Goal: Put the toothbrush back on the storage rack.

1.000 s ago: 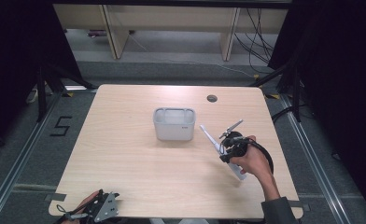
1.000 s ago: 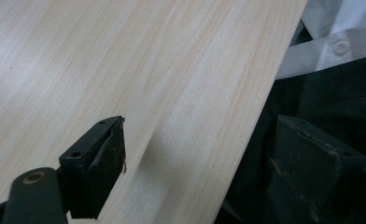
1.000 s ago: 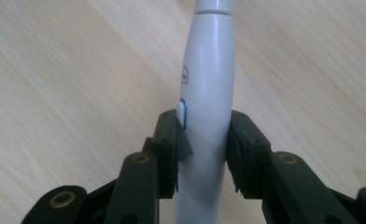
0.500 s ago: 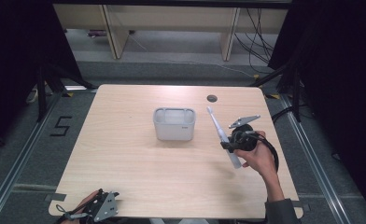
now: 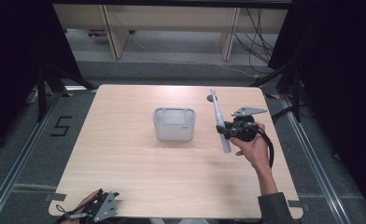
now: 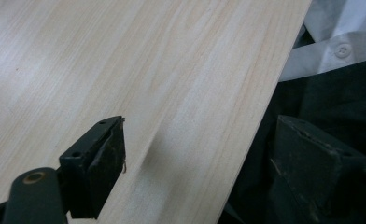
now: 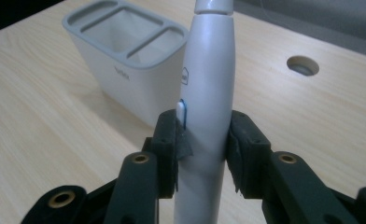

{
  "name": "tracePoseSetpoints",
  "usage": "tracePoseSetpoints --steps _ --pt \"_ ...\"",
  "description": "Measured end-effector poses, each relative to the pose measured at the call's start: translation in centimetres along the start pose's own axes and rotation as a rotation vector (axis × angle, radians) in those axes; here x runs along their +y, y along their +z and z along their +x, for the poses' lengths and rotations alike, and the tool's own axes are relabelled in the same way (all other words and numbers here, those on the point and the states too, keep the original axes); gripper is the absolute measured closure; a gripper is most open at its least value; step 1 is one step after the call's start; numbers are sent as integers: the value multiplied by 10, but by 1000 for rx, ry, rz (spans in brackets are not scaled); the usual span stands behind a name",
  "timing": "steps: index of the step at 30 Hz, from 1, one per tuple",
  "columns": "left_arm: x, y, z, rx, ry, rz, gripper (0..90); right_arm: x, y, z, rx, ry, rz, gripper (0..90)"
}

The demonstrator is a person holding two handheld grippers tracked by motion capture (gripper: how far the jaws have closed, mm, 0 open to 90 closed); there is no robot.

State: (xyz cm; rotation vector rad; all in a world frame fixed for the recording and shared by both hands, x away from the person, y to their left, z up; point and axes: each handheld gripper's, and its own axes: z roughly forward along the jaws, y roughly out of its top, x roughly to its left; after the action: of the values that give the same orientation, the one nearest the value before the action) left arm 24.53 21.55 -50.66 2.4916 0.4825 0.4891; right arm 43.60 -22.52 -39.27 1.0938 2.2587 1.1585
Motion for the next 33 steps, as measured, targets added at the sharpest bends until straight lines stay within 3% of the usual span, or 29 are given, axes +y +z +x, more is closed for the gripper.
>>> tracePoseSetpoints --steps 3,8,10,15,24,26,27,32,33 --pt "0 0 0 -11 -1 -4 169 3 2 4 10 41 -30 664" --pt "0 -1 0 -11 0 -4 169 9 7 4 -5 2 -87 664" --pt "0 0 0 -8 -1 -2 169 13 8 7 -1 10 -105 663" --pt "0 -1 0 -12 0 -5 169 20 11 9 7 29 -106 664" --pt "0 -1 0 -7 -2 -5 169 36 18 11 15 52 -184 664" --pt "0 -1 0 -10 -2 -5 169 38 18 11 6 40 -193 664" --pt "0 -1 0 -10 1 -3 169 39 18 13 18 63 -188 664" --pt "0 -1 0 -8 -4 -3 169 45 19 13 19 54 -224 664" --pt "0 -1 0 -10 -3 -4 169 47 19 14 20 72 -218 664"
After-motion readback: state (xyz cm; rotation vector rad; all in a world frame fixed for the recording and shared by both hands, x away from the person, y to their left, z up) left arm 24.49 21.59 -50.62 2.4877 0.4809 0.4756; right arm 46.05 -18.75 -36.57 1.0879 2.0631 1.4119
